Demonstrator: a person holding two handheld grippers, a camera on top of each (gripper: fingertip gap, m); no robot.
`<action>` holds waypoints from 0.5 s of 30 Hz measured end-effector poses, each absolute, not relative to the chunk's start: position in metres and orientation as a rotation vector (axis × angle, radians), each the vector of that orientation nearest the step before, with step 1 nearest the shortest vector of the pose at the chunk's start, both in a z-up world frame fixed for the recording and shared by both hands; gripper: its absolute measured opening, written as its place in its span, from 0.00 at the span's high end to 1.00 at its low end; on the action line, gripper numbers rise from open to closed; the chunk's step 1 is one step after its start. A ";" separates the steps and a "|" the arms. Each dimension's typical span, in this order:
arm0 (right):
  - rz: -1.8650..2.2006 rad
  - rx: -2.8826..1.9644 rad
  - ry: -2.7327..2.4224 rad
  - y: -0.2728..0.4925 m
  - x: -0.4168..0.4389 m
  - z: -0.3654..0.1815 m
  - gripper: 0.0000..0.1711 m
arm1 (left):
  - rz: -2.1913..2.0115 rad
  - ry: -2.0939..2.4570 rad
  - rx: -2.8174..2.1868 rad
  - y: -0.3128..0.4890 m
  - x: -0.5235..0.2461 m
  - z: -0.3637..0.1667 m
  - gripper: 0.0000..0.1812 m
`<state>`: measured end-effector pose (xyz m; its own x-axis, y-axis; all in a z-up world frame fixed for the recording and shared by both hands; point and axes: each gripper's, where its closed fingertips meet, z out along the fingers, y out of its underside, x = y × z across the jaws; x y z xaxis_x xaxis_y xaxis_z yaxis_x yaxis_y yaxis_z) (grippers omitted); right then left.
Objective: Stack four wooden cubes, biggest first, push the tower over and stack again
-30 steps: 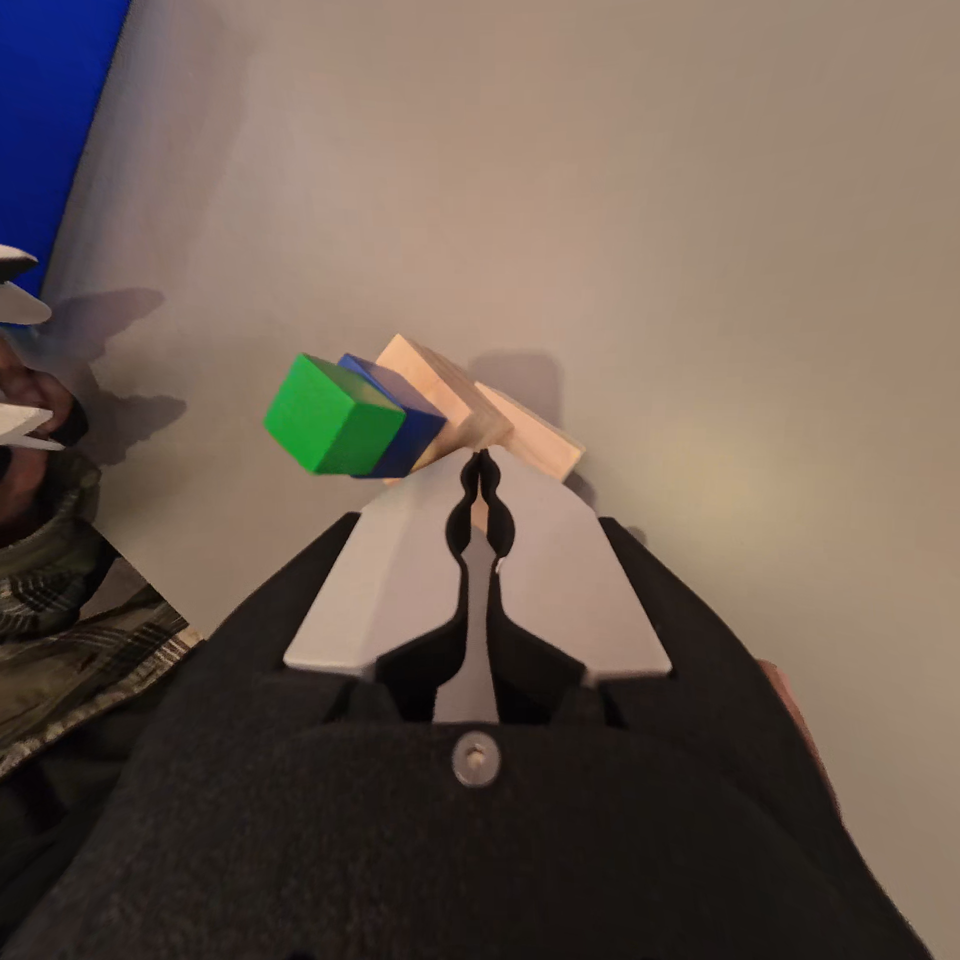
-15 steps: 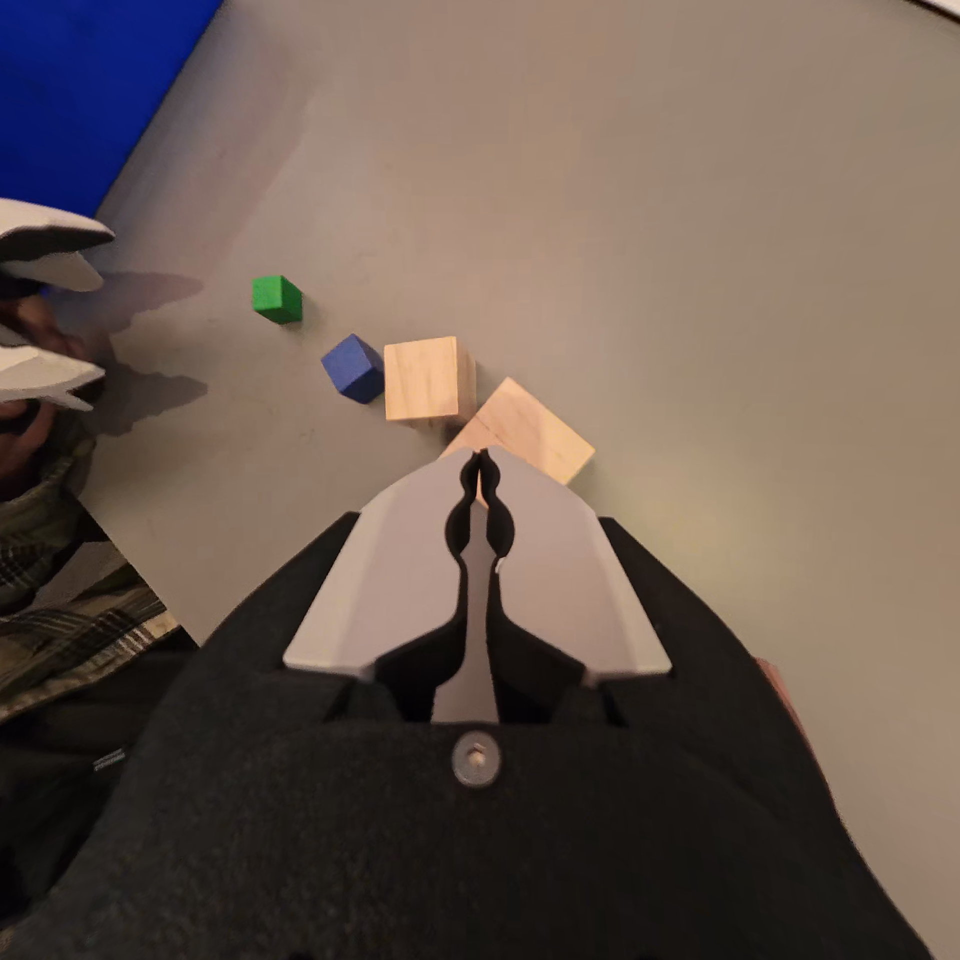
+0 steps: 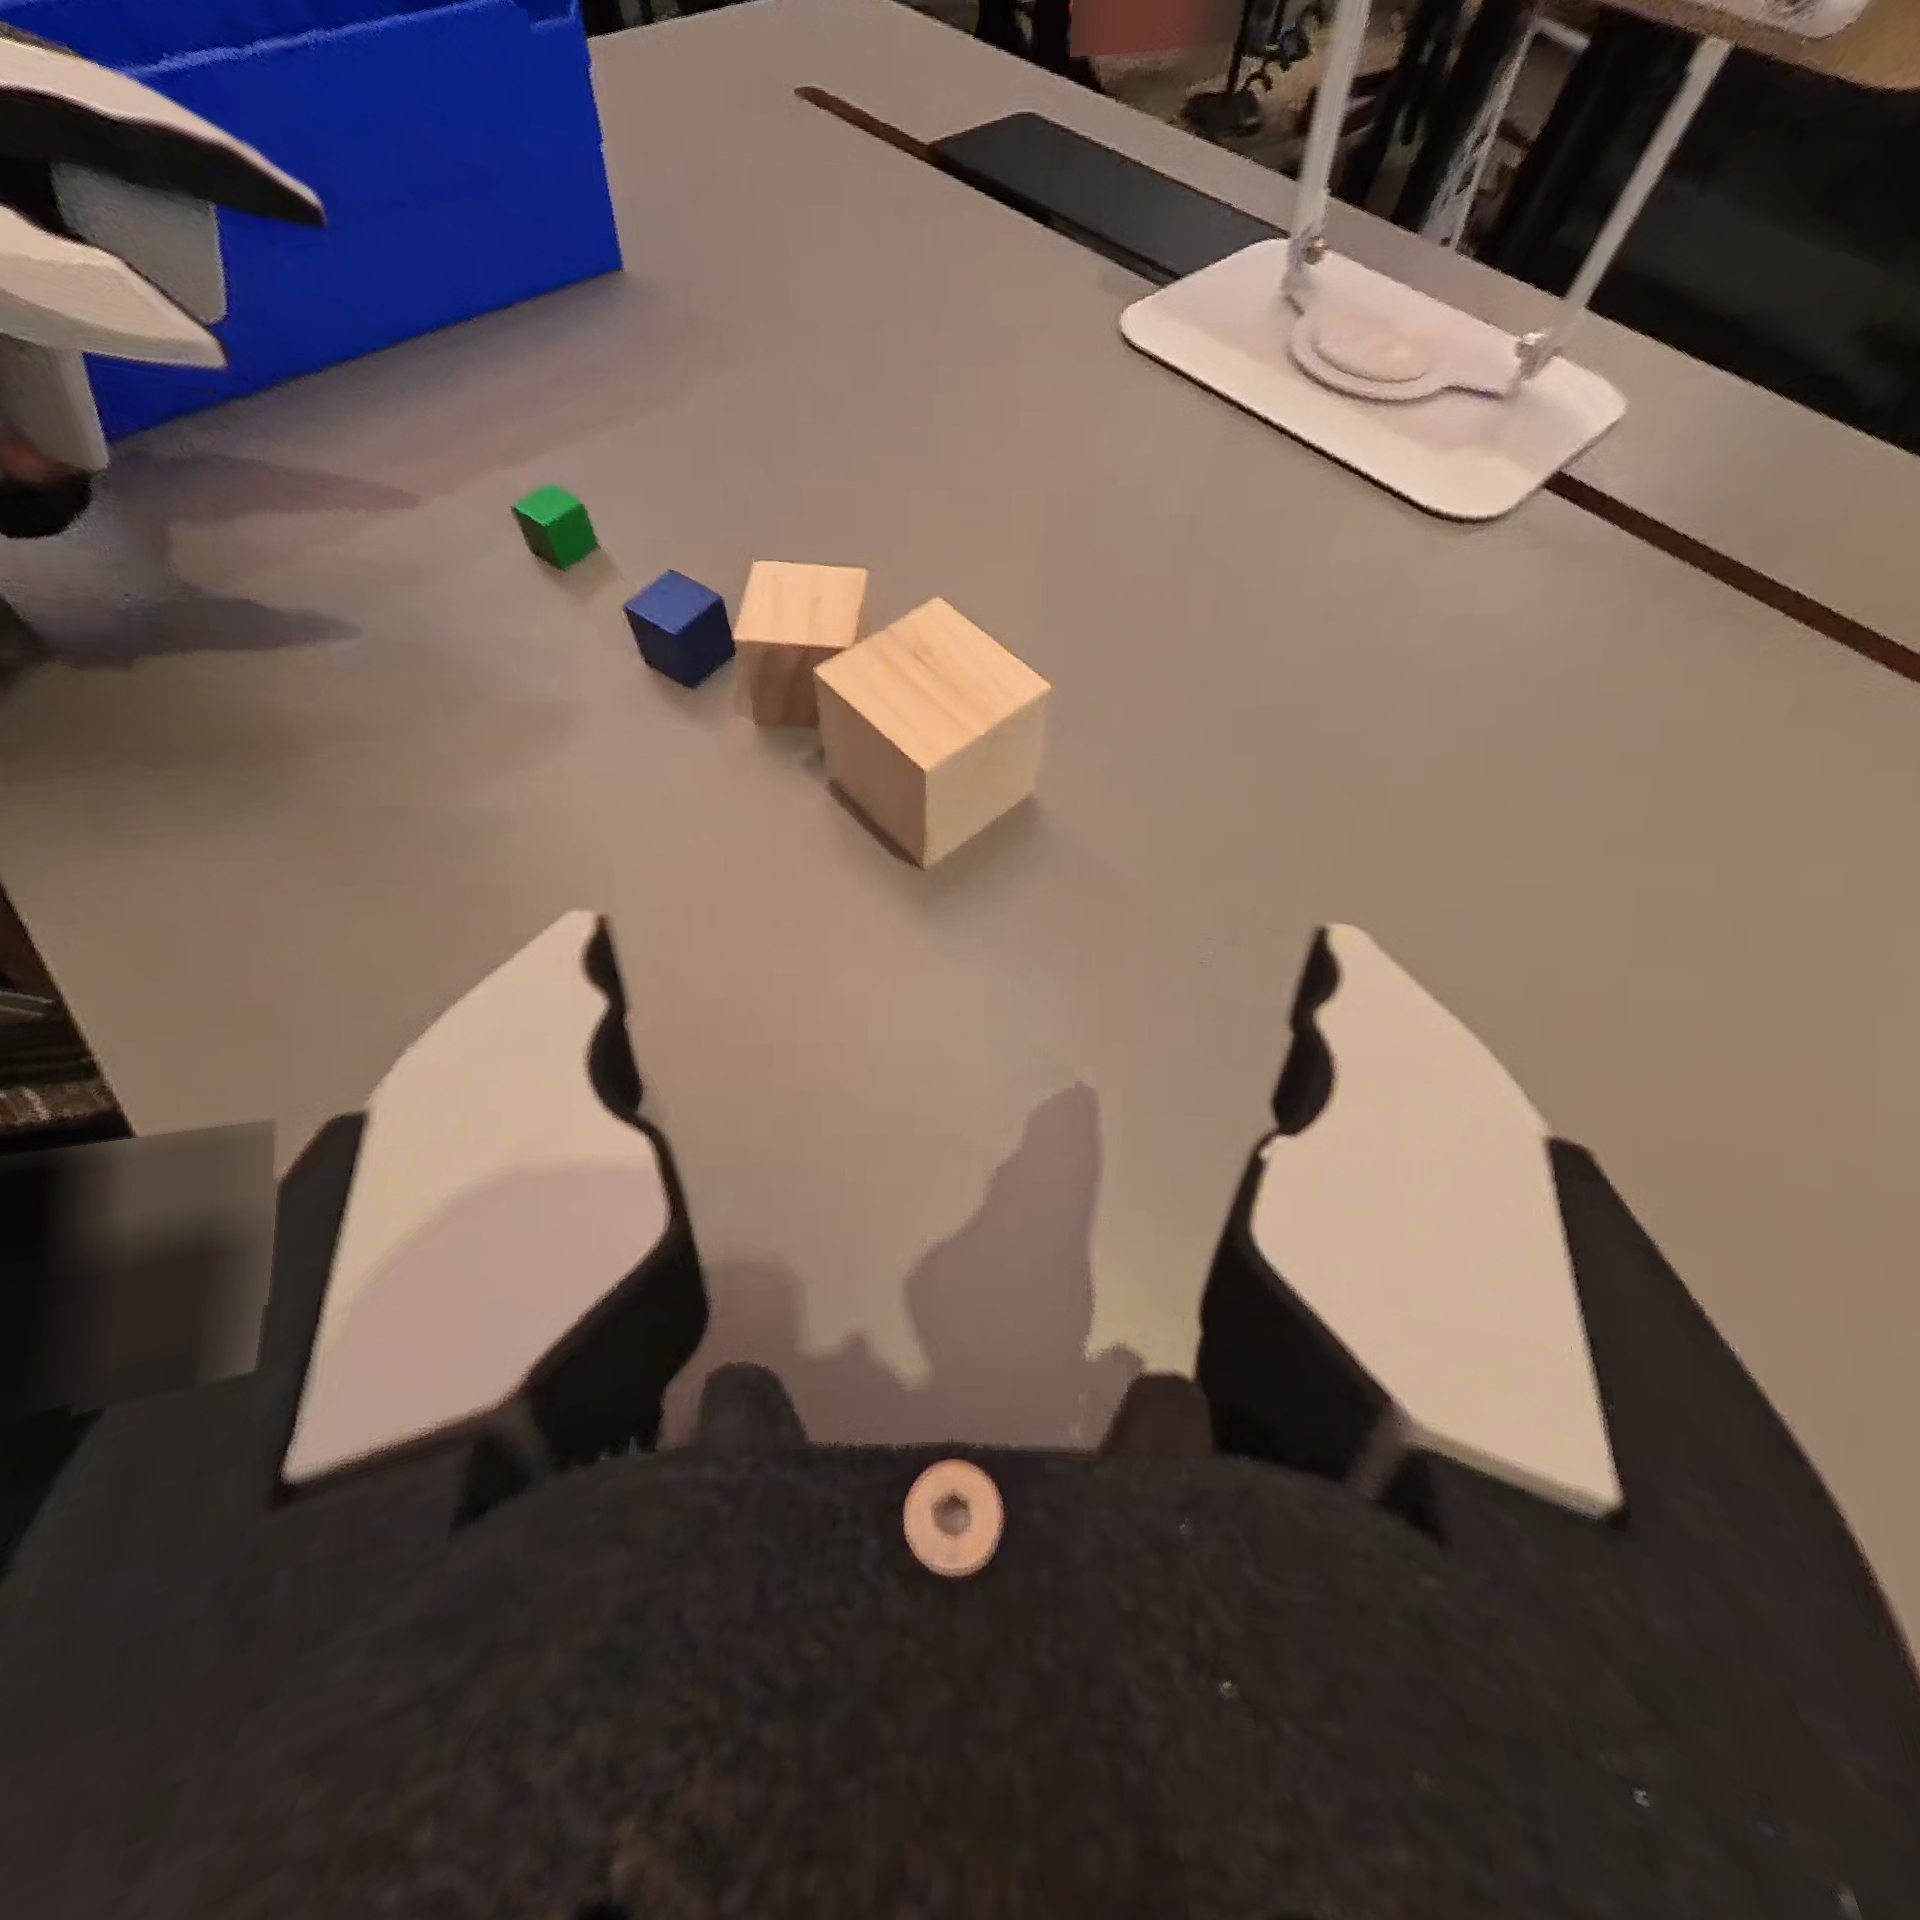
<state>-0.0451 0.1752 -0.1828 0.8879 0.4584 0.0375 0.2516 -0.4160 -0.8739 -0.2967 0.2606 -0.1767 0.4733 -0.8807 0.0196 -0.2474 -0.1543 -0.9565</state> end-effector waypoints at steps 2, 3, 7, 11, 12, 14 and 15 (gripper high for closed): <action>0.242 -2.012 -0.498 0.172 -0.035 -0.184 0.28 | -0.718 1.016 -1.715 0.265 -0.287 -0.179 0.57; 0.241 -2.009 -0.490 0.170 -0.031 -0.184 0.28 | -0.702 1.041 -1.742 0.266 -0.280 -0.182 0.55; 0.235 -2.025 -0.481 0.167 -0.019 -0.195 0.24 | -0.639 1.153 -1.823 0.269 -0.246 -0.189 0.48; 0.161 -2.091 -0.490 0.166 -0.005 -0.211 0.17 | -0.520 1.274 -1.924 0.276 -0.216 -0.207 0.40; 0.127 -2.108 -0.490 0.166 0.000 -0.213 0.15 | -0.499 1.290 -1.944 0.278 -0.209 -0.211 0.39; 0.103 -2.103 -0.487 0.166 0.004 -0.213 0.15 | -0.485 1.301 -1.955 0.280 -0.196 -0.216 0.39; 0.116 -2.095 -0.480 0.166 0.003 -0.212 0.15 | -0.492 1.304 -1.956 0.280 -0.190 -0.217 0.39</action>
